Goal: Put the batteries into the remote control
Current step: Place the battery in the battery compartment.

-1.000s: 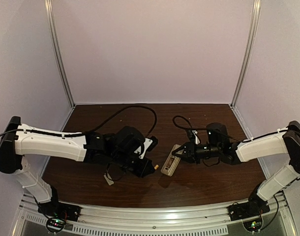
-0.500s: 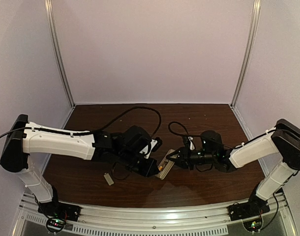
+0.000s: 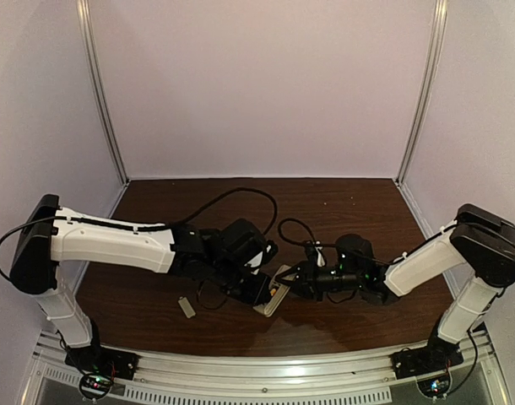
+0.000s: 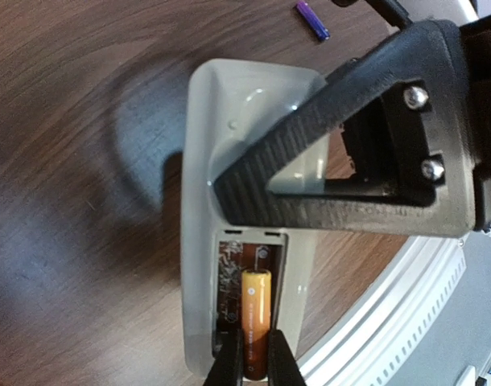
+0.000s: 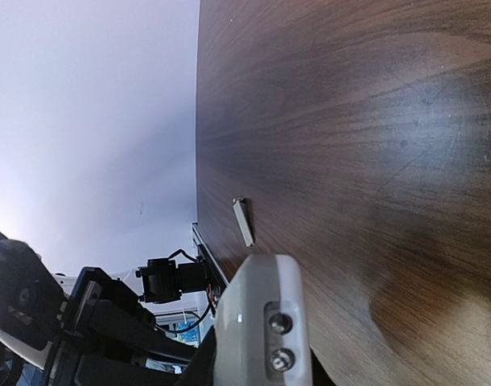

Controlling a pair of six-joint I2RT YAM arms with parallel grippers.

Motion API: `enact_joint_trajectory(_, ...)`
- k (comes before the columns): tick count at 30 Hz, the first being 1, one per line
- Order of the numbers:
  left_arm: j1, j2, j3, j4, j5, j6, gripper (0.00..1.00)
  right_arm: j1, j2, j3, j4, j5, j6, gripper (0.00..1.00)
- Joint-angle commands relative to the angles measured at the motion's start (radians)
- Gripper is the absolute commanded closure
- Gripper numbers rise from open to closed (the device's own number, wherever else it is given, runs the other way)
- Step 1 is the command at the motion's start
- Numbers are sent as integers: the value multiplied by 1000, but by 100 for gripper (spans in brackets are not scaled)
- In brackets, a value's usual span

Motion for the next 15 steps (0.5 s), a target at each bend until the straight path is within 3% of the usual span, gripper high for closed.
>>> enact_joint_trajectory(1,4,36,36,-67,-15,-21,100,12,2,-16,81,34,29,100)
enact_joint_trajectory(15,15,78,57,-110,-47,-58,100,34,3,-3,69,56,39,100)
